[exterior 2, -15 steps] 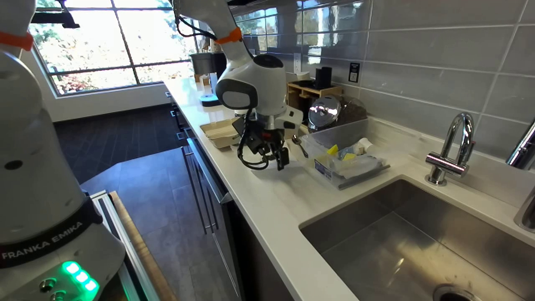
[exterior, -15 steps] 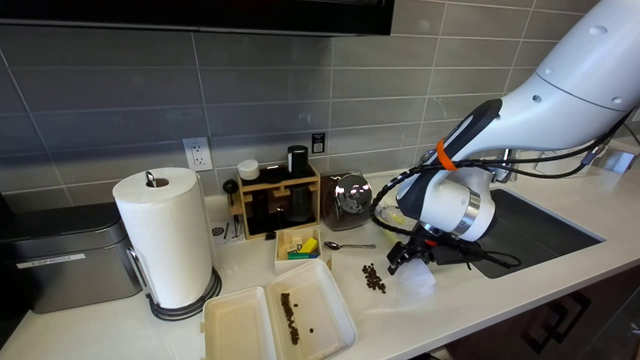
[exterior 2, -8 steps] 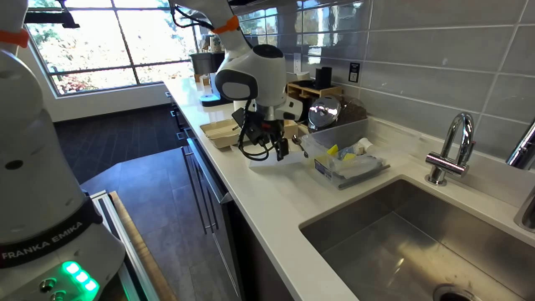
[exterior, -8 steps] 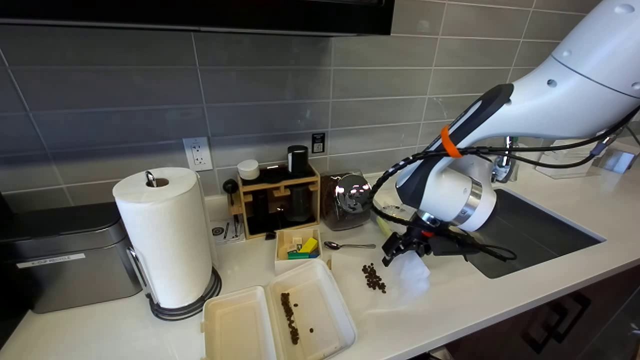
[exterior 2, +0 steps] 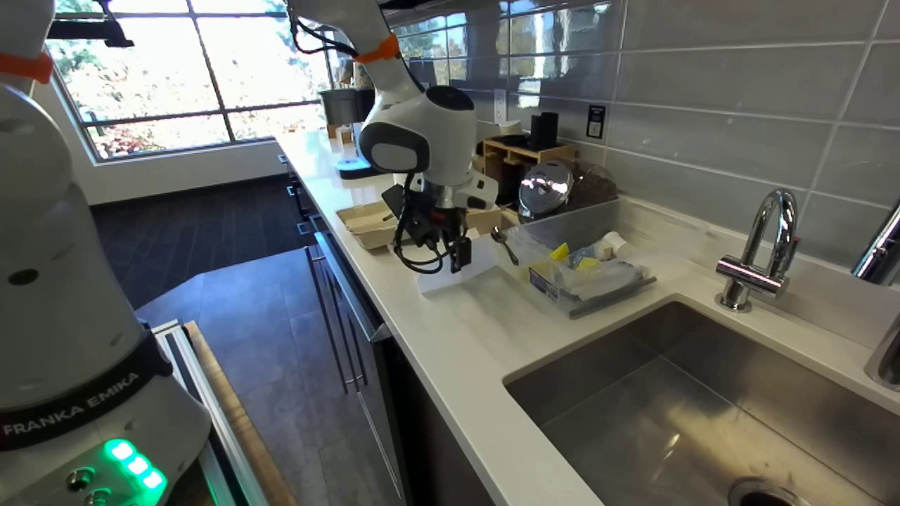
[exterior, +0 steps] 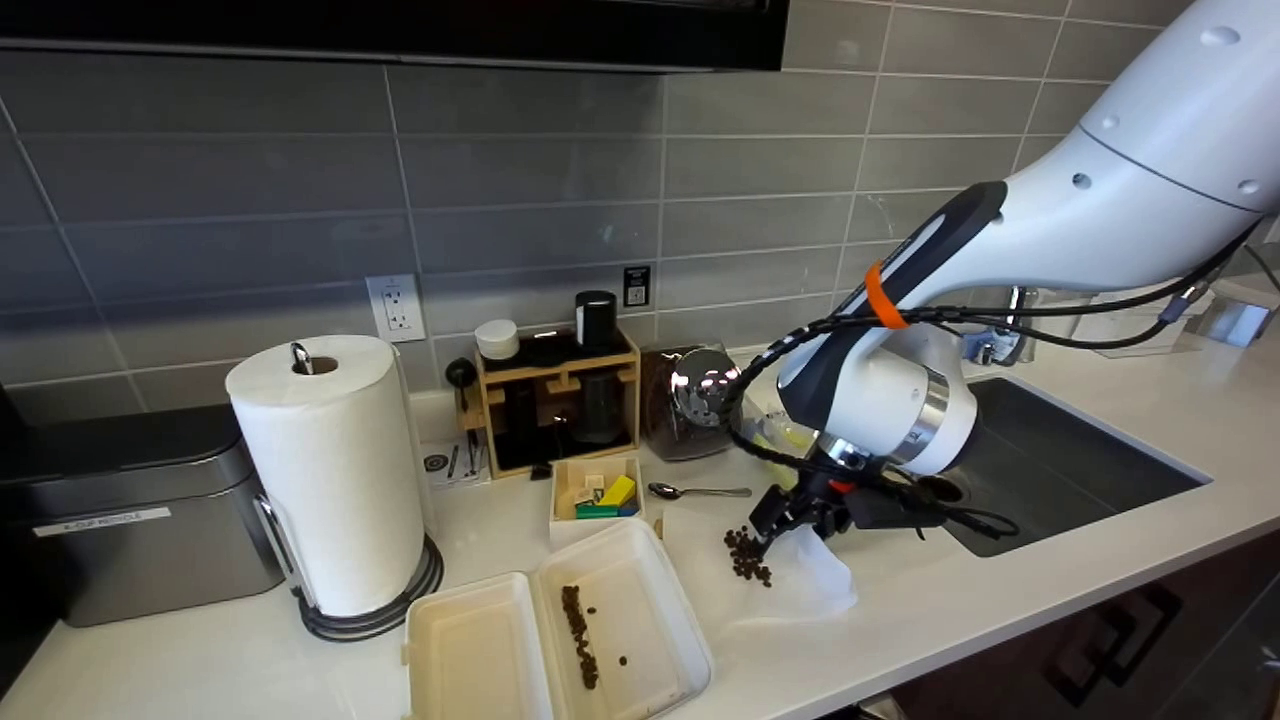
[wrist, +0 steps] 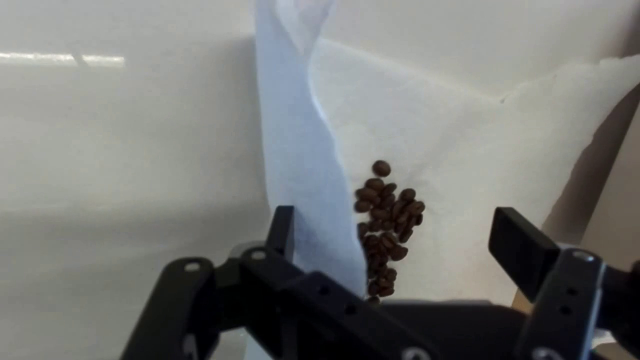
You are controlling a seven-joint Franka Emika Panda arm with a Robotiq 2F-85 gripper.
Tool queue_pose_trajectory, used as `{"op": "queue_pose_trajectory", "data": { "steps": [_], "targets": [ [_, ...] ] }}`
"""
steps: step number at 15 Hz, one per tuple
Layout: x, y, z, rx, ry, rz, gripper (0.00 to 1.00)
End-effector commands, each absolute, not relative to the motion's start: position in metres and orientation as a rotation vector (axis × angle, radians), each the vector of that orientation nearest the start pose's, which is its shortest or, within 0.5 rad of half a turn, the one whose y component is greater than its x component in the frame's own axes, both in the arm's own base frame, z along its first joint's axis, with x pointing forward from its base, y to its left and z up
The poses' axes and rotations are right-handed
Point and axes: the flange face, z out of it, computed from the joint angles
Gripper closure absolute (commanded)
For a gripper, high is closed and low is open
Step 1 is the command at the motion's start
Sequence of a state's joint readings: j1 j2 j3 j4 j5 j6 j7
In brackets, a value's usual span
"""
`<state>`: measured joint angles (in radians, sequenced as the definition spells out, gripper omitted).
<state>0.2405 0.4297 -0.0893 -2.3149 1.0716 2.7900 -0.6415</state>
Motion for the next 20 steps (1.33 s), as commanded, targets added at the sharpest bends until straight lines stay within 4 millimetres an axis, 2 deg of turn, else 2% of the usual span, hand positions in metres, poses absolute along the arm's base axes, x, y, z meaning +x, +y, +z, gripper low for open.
{"op": "queue_pose_trajectory", "data": {
  "steps": [1,7,20],
  "targets": [
    [0.511,0.045,0.142,-2.777,0.275,-0.169,0.00],
    [0.524,0.063,0.139,-2.796,0.232,-0.200,0.00],
    [0.523,0.044,0.133,-2.992,0.186,-0.198,0.00]
  ]
}}
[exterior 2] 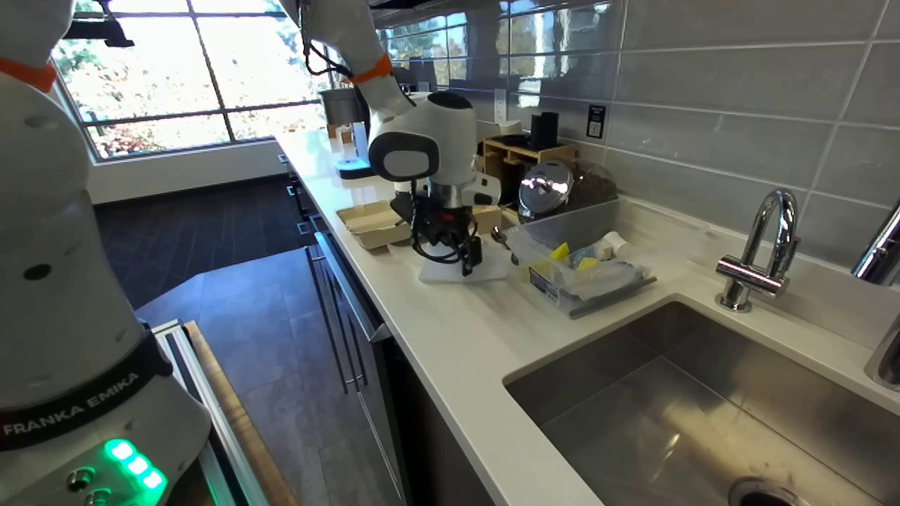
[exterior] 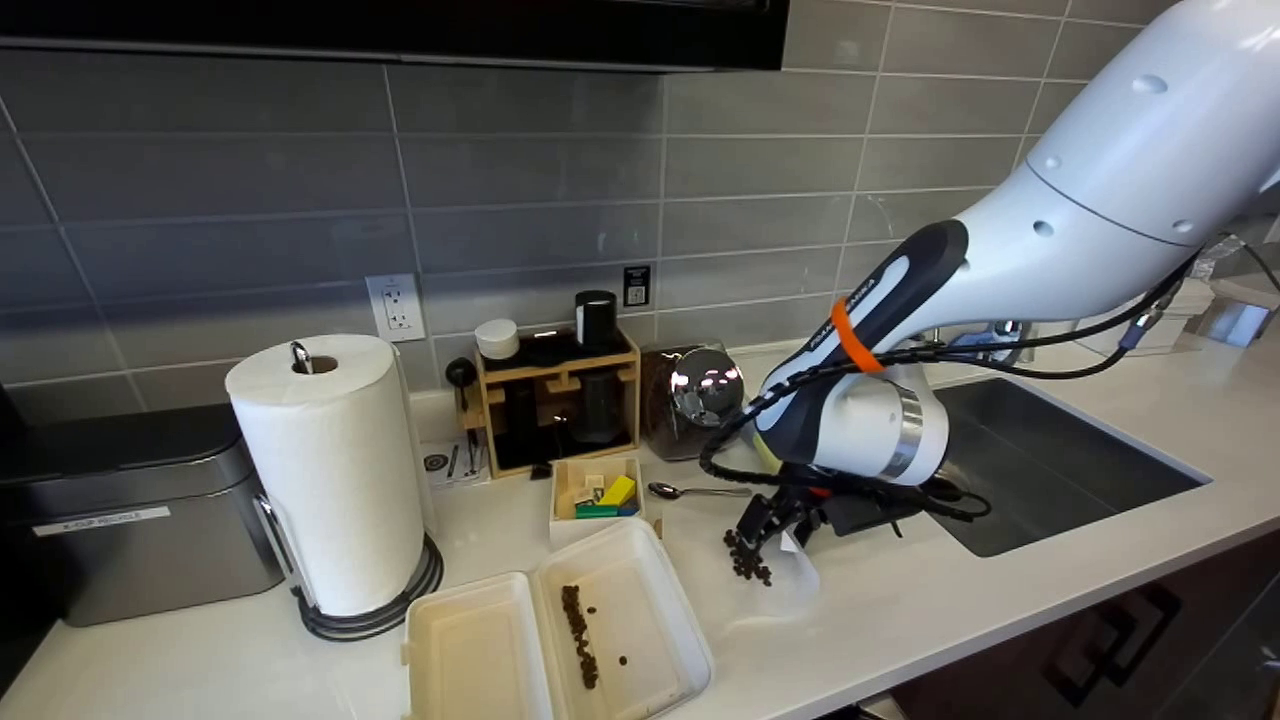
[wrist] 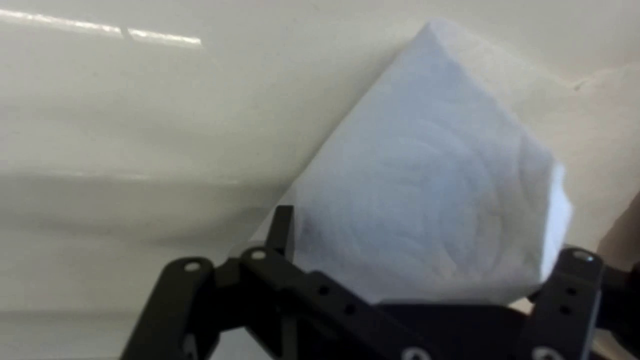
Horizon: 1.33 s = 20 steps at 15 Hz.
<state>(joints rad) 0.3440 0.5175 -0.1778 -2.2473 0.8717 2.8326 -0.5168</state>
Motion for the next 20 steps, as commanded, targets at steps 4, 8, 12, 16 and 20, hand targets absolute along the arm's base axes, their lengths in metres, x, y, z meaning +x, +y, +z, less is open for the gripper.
{"op": "queue_pose_trajectory", "data": {
  "steps": [4,8,12,16,20],
  "targets": [
    [0.520,0.040,0.126,-2.994,0.240,-0.174,0.00],
    [0.521,0.037,0.125,-2.953,0.247,-0.161,0.00],
    [0.525,0.040,0.121,-2.882,0.261,-0.146,0.00],
    [0.525,0.040,0.114,-2.829,0.286,-0.113,0.00],
    [0.525,0.034,0.109,-2.795,0.328,-0.076,0.00]
  ]
}}
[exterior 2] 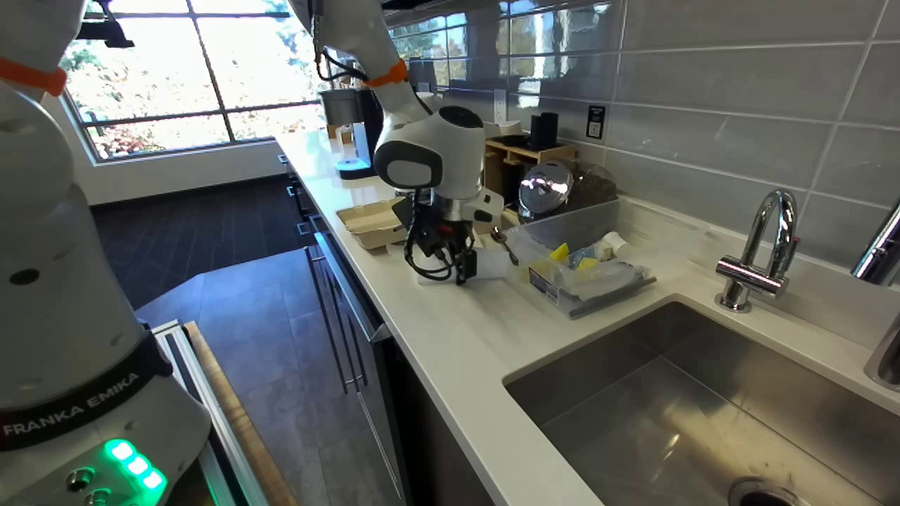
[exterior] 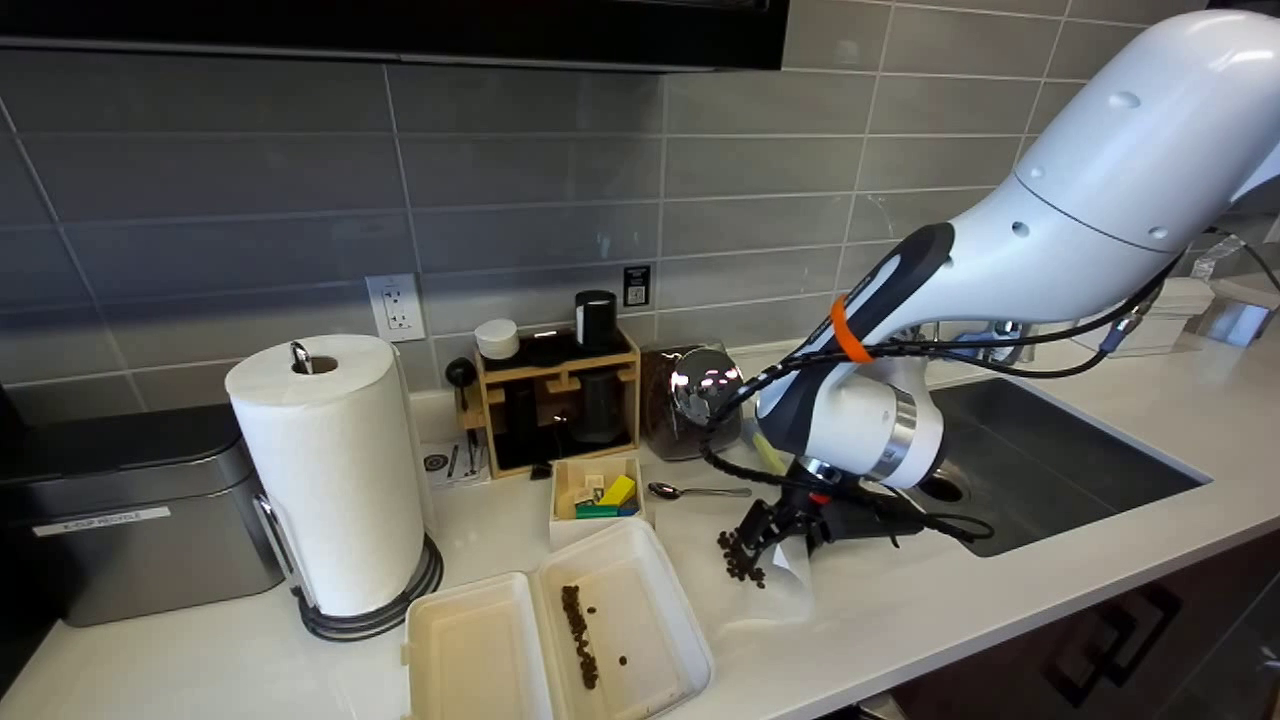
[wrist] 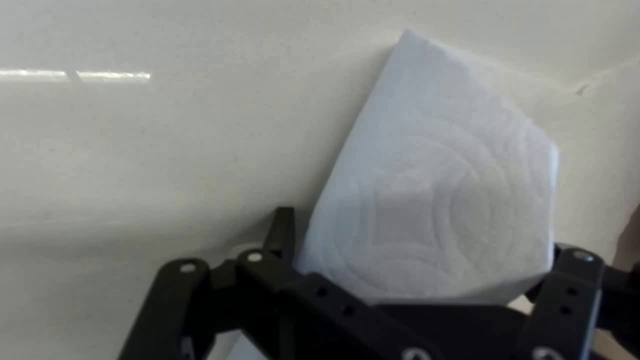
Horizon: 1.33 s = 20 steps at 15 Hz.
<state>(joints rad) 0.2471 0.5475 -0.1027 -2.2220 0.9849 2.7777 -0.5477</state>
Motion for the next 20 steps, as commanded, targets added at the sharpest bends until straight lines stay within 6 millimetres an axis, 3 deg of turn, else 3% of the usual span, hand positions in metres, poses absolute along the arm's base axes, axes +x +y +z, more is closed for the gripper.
{"op": "queue_pose_trajectory", "data": {
  "steps": [1,6,11,17,20],
  "targets": [
    [0.525,0.033,0.108,-2.776,0.333,-0.059,0.00],
    [0.535,0.041,0.112,-2.686,0.329,-0.021,0.00],
    [0.540,0.065,0.114,-2.624,0.302,-0.032,0.00],
    [0.545,0.092,0.112,-2.633,0.255,-0.049,0.00],
    [0.547,0.095,0.111,-2.659,0.243,-0.060,0.00]
  ]
}}
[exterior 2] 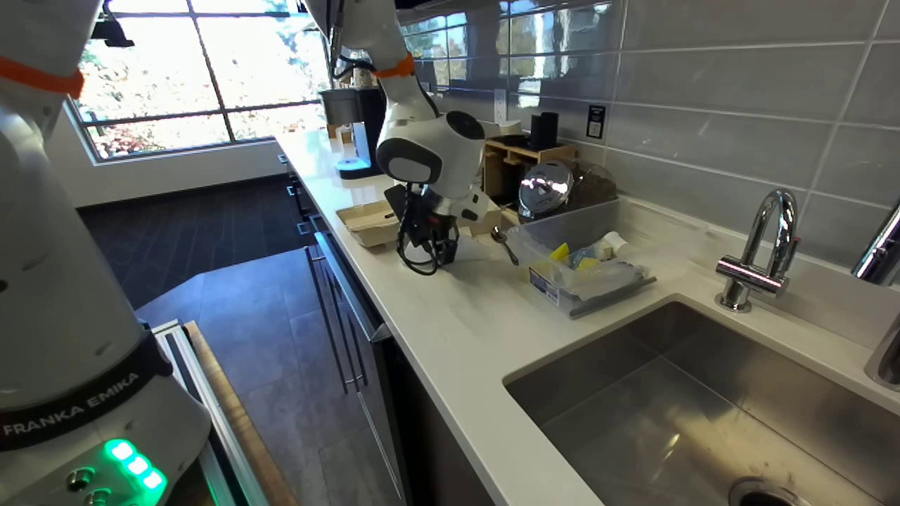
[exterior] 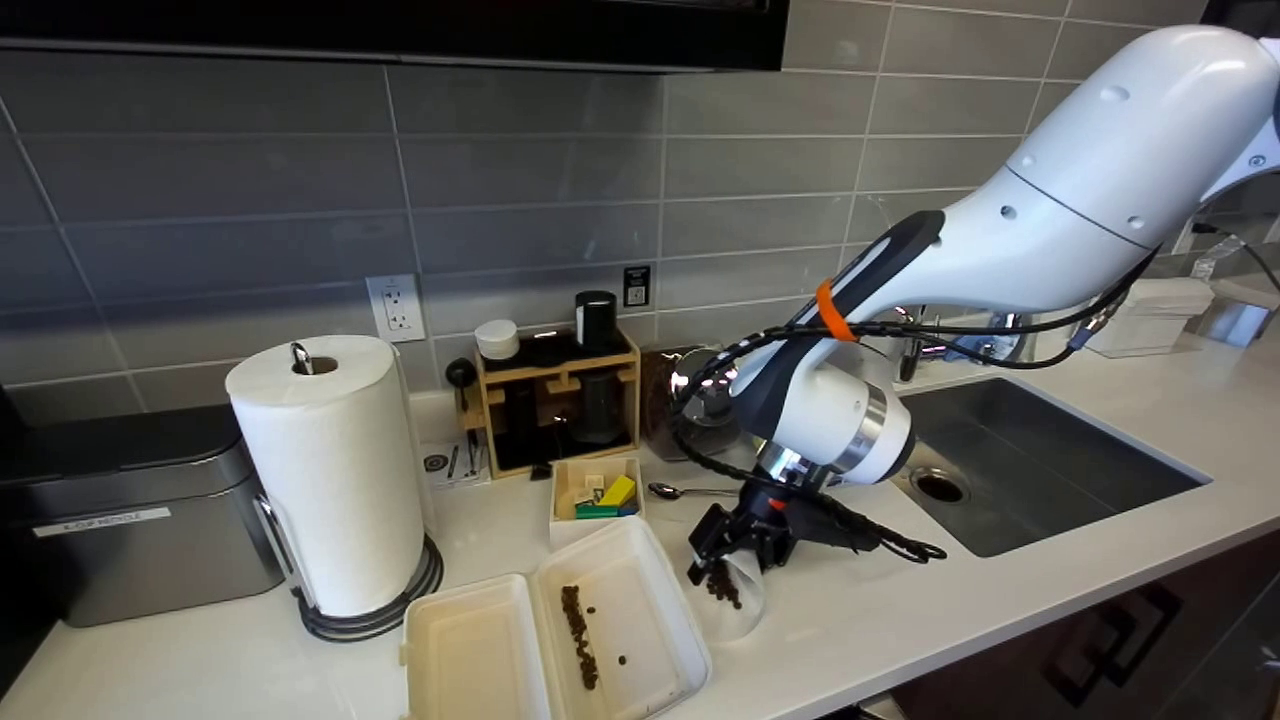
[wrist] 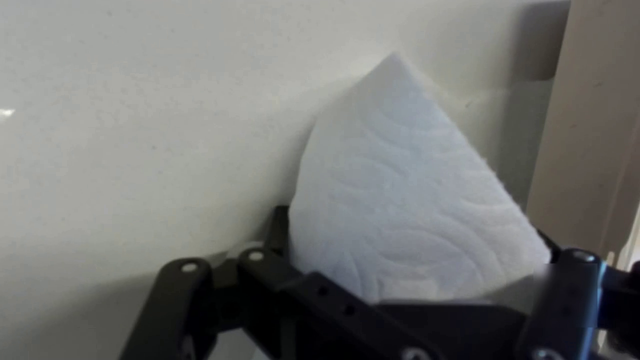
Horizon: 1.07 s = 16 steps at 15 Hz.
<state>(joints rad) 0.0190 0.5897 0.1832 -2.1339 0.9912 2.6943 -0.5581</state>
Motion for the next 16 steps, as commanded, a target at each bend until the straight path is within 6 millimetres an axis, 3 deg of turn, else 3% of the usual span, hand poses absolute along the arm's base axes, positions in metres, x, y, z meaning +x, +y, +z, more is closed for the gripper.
{"op": "queue_pose_trajectory", "data": {
  "steps": [1,8,9,16],
  "targets": [
    [0.547,0.097,0.110,-2.671,0.236,-0.065,0.00],
    [0.551,0.118,0.110,-2.766,0.145,-0.080,0.00],
    [0.546,0.109,0.118,-2.744,0.153,-0.075,0.00],
    [0.547,0.113,0.118,-2.755,0.139,-0.075,0.00]
  ]
}}
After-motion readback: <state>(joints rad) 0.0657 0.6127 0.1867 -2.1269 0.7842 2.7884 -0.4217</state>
